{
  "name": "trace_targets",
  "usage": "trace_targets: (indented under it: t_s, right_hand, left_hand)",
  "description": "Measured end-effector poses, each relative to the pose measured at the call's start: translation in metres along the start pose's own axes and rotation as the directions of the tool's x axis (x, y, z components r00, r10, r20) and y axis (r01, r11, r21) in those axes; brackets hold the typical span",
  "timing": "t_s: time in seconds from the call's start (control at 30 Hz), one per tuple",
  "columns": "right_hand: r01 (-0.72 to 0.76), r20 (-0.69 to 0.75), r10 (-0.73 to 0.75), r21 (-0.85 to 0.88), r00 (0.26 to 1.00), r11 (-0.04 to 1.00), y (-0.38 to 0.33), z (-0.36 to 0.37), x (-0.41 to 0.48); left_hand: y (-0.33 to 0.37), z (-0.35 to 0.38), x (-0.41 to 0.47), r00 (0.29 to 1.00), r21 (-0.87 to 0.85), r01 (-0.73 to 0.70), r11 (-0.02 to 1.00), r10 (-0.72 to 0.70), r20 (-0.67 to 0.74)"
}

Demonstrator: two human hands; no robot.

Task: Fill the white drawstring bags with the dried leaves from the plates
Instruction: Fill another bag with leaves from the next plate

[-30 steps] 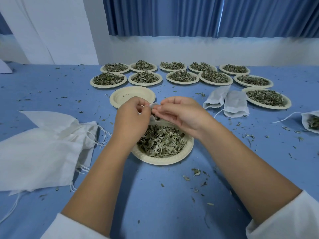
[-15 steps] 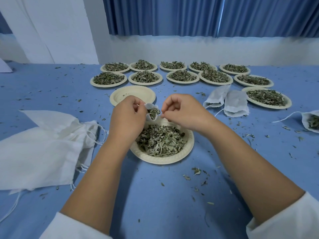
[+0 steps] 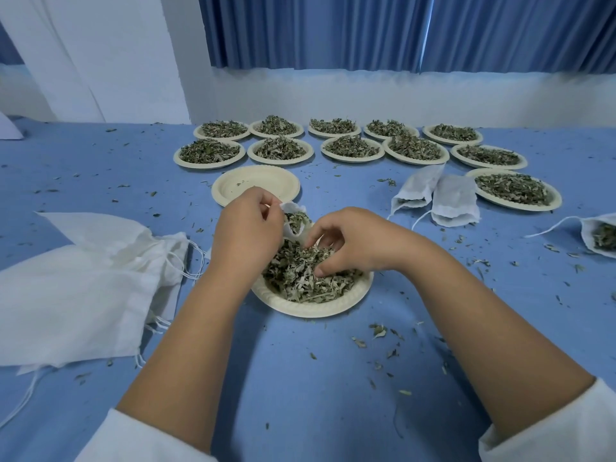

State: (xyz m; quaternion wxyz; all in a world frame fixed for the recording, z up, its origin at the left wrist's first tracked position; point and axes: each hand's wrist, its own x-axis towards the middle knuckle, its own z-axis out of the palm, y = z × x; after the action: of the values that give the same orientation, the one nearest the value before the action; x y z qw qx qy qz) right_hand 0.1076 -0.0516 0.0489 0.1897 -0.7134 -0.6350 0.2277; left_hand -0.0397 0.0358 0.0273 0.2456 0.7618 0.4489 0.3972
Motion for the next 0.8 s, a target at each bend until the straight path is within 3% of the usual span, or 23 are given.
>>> trace_targets:
  t_s: [0.37, 0.63, 0.8]
  right_hand:
    - [0.034, -0.157, -0.010, 0.151, 0.988, 0.988, 0.006, -0.007, 0.001]
    - [0.093, -0.243, -0.028, 0.261, 0.970, 0.961, 0.002, -0.010, -0.001]
    - [0.142, -0.337, -0.001, 0.395, 0.942, 0.908, 0.001, -0.016, -0.002]
  left_hand:
    - [0.001, -0.004, -0.001, 0.983, 0.049, 0.015, 0.999, -0.023, 0.181]
    - [0.000, -0.006, 0.000, 0.997, 0.012, 0.046, 0.999, -0.047, 0.067]
    - [0.001, -0.006, 0.001, 0.995, -0.028, 0.065, 0.998, -0.062, 0.076]
